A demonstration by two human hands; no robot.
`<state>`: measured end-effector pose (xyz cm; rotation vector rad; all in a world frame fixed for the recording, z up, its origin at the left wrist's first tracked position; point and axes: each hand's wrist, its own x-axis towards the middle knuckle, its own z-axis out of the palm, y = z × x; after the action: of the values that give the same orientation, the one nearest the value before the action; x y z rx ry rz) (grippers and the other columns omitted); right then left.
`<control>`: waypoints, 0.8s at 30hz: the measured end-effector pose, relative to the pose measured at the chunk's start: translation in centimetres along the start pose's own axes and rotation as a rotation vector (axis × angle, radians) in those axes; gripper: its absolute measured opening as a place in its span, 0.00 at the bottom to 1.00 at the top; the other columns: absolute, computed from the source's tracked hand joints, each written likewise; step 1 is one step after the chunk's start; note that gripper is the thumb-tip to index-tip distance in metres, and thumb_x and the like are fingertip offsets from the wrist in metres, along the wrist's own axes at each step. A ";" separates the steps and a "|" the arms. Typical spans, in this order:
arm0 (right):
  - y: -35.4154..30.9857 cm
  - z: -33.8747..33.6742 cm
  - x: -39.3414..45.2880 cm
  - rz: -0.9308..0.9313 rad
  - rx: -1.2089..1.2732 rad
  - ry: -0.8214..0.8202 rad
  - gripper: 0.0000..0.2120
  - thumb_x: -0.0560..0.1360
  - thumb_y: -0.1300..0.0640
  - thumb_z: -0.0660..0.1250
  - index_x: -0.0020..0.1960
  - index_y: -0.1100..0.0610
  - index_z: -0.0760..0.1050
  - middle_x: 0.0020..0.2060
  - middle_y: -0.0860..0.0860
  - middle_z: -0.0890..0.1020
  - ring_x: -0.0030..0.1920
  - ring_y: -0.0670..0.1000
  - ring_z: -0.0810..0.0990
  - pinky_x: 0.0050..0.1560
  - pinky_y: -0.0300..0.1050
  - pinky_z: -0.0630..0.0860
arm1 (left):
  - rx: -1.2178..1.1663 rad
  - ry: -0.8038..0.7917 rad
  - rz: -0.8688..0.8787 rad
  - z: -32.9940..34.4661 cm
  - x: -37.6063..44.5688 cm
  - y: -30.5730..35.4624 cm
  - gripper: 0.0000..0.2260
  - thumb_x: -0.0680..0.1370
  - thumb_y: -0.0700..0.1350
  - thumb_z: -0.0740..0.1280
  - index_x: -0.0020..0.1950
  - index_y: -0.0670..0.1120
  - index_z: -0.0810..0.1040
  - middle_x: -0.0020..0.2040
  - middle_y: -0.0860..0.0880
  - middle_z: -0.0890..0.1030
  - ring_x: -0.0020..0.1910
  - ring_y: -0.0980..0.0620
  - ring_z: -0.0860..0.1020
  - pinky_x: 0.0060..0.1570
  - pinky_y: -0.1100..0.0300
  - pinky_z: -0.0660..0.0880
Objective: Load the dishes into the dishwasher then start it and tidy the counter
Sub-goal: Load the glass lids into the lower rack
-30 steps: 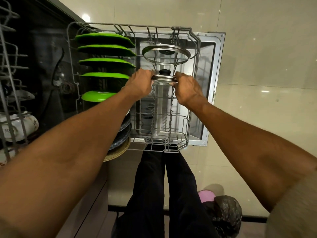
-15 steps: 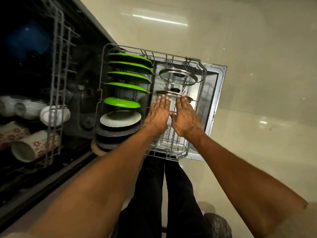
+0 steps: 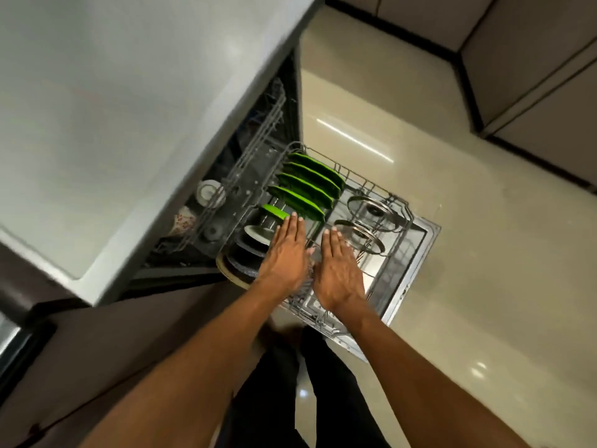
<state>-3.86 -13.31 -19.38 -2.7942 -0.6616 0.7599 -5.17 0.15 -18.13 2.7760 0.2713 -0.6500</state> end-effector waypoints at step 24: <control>-34.9 -5.8 -19.9 -0.611 -0.087 0.283 0.31 0.85 0.48 0.49 0.82 0.60 0.45 0.82 0.57 0.49 0.82 0.53 0.46 0.81 0.47 0.43 | 0.093 0.574 -0.326 -10.1 -38.3 -19.8 0.29 0.82 0.51 0.40 0.81 0.39 0.44 0.81 0.42 0.44 0.81 0.46 0.42 0.79 0.49 0.44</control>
<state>-29.18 8.26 3.89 -2.4627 -1.4068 0.2161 -39.64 17.48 3.71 2.9753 0.8384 0.0977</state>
